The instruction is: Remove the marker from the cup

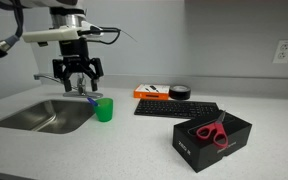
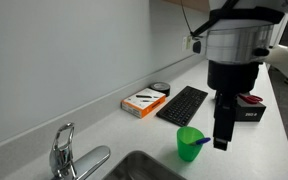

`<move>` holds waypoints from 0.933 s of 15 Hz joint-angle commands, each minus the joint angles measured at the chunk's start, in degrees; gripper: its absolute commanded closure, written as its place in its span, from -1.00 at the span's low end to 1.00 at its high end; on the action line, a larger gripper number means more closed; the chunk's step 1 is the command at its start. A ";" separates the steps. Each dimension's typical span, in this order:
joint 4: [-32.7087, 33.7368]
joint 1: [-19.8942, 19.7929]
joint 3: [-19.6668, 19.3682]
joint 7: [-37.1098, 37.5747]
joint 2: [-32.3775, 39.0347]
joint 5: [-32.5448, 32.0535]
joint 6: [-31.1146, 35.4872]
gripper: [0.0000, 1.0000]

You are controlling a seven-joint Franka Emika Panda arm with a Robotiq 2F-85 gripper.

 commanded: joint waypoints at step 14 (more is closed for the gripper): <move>-0.61 0.97 1.18 13.82 7.70 -9.01 8.06 -0.31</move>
